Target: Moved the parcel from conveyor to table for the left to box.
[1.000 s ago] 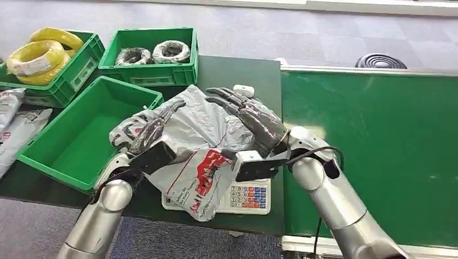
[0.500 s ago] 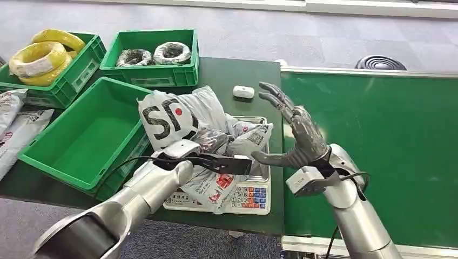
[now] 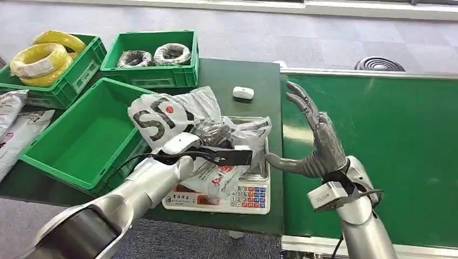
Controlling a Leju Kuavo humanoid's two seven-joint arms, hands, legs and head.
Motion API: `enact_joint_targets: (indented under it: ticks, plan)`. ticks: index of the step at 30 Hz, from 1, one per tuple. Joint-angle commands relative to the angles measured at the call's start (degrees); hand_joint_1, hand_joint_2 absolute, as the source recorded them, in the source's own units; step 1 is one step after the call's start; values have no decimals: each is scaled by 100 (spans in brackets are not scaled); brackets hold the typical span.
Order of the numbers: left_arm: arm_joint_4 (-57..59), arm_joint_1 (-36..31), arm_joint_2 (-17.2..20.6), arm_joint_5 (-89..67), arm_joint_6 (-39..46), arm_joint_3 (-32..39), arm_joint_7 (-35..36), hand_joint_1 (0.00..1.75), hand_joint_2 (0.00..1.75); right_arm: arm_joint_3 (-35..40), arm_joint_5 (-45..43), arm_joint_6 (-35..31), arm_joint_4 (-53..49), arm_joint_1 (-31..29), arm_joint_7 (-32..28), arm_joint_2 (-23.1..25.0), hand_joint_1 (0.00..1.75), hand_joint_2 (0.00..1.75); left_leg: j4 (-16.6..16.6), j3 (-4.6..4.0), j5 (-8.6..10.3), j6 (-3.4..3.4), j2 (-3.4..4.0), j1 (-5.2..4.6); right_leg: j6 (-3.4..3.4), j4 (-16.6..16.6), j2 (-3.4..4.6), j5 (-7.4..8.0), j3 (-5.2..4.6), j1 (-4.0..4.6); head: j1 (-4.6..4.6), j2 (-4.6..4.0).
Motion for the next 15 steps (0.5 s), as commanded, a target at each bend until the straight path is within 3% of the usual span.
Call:
enact_joint_targets:
  ticks: [1, 3, 7, 9, 15]
  plan:
    - [-4522, 710, 911, -208, 1640, 1872, 533, 175, 175, -194, 53, -27, -289, 333, 47, 49, 0, 175, 1, -37, -3, 4, 36, 0, -19, 4, 20, 7, -52, 4, -2, 0]
    - [-4485, 491, 1103, -395, 1744, 2311, 867, 175, 175, -240, 38, -139, -309, 482, 34, -25, 0, 175, 8, -53, -7, 1, 47, 5, -21, 8, 29, 3, -70, 8, -2, 0]
    - [-3518, 136, 1375, -710, 2098, 2982, 1125, 175, 175, -265, -47, -225, -336, 631, -8, -127, 0, 175, -12, -47, 0, -1, 55, 5, -25, -4, 35, 8, -73, 8, -4, 0]
    - [-2913, -66, 1503, -994, 2008, 3322, 1607, 175, 175, -262, -28, -257, -273, 548, 47, -66, 0, 175, -13, -49, 4, 0, 52, 9, -23, -5, 30, 11, -74, 11, -4, 0]
    - [-2390, -224, 1521, -993, 2077, 3590, 1415, 175, 175, -250, -17, -264, -232, 459, 124, -45, 0, 175, -3, -59, 7, -4, 38, 12, -18, 1, 18, 8, -74, 13, -2, 0]
